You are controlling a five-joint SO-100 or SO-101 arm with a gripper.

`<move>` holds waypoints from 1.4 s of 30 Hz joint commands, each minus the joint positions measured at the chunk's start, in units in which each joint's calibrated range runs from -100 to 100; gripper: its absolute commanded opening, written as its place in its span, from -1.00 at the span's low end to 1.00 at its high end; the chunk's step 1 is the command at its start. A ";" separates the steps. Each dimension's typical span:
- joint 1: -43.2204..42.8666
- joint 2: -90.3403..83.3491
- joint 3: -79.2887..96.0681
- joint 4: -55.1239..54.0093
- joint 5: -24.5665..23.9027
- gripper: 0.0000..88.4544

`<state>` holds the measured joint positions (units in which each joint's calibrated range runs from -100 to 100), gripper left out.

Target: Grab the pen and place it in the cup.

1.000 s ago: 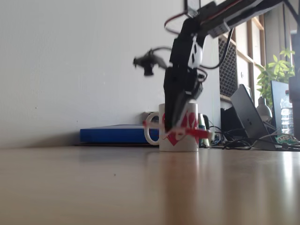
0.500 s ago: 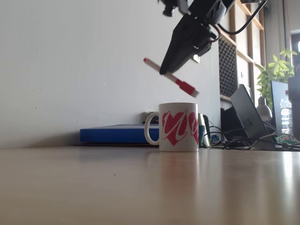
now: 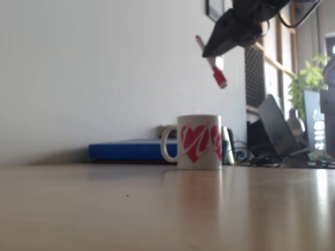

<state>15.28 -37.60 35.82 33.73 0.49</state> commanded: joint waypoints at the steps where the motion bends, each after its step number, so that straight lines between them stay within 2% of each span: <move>1: 0.62 -1.16 1.98 -8.57 0.25 -0.98; 6: 1.04 0.17 7.05 -17.77 0.25 -0.98; 13: 1.79 9.88 5.42 -23.11 -0.38 -0.98; 25: 3.12 20.92 -7.16 -23.45 -0.44 -0.98; 35: 4.62 24.90 -10.69 -23.79 -0.54 -0.98; 42: 4.62 26.40 -9.24 -28.95 -0.54 -0.98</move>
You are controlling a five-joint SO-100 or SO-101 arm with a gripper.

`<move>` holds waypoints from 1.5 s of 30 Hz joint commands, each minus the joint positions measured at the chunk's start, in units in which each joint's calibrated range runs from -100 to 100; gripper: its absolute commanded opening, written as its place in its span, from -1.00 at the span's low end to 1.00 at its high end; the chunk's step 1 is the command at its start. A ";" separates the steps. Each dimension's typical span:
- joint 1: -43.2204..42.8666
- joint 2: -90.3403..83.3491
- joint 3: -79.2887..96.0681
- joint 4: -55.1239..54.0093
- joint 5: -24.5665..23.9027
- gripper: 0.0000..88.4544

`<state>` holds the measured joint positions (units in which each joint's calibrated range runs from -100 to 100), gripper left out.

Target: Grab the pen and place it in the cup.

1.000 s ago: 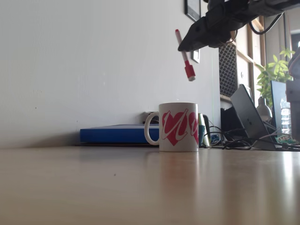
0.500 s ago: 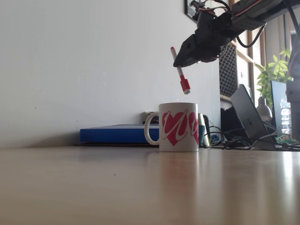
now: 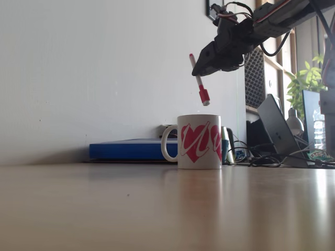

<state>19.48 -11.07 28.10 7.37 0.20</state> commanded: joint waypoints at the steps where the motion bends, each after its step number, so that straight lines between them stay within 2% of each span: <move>1: 0.42 -0.13 -1.08 -3.29 -0.25 -0.98; 9: -1.09 -0.13 4.90 -10.17 -0.25 -0.98; 19: -5.34 -0.79 8.61 -10.51 -0.25 -0.98; 45: -1.75 0.12 12.50 -17.05 -0.25 -0.98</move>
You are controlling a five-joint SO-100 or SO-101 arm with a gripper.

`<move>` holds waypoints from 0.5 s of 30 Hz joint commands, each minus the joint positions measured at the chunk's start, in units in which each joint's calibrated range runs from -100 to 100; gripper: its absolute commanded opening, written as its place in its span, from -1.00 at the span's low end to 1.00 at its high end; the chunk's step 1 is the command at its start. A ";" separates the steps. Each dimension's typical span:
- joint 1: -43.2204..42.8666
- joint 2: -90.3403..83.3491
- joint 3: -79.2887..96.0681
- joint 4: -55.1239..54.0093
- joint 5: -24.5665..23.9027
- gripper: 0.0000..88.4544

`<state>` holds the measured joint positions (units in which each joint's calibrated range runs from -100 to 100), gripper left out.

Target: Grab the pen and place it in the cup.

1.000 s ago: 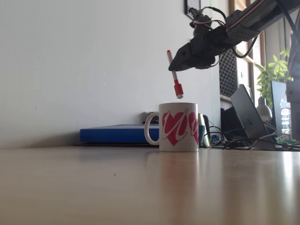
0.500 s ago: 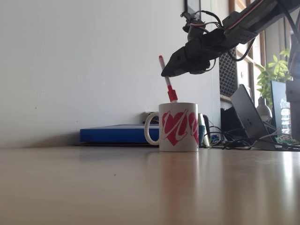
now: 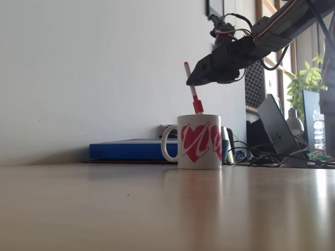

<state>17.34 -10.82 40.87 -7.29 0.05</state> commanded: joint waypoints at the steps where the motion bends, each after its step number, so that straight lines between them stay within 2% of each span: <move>1: 0.47 -0.13 0.28 -3.59 -0.10 -0.98; 5: 0.55 -0.13 2.82 -8.41 0.11 -0.98; 15: 0.55 -0.13 3.18 -8.75 0.11 -0.98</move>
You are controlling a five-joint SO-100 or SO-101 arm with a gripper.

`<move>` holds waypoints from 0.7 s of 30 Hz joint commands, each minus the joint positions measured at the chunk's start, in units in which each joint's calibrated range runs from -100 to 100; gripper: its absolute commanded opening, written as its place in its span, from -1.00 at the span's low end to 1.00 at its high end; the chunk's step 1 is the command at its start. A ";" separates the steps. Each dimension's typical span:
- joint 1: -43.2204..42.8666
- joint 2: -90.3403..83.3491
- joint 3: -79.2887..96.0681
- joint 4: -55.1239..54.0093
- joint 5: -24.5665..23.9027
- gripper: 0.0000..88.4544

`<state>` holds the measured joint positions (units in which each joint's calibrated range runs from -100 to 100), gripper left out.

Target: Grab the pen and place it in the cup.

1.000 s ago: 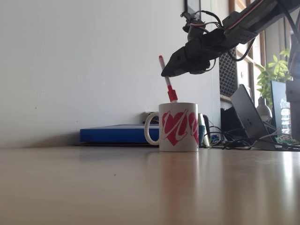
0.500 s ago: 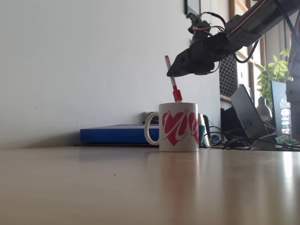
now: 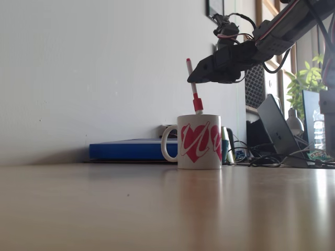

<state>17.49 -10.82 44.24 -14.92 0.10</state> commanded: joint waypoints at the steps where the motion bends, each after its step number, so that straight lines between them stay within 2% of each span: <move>1: 0.41 -0.13 -0.10 -1.13 -0.05 -0.98; 11: 0.41 -0.05 0.08 -1.21 -0.10 -0.95; 17: 0.41 -0.05 0.17 -1.04 -0.10 -0.70; 21: 0.41 -0.05 0.17 -1.04 -0.10 -0.69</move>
<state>17.49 -10.65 44.59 -15.17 0.10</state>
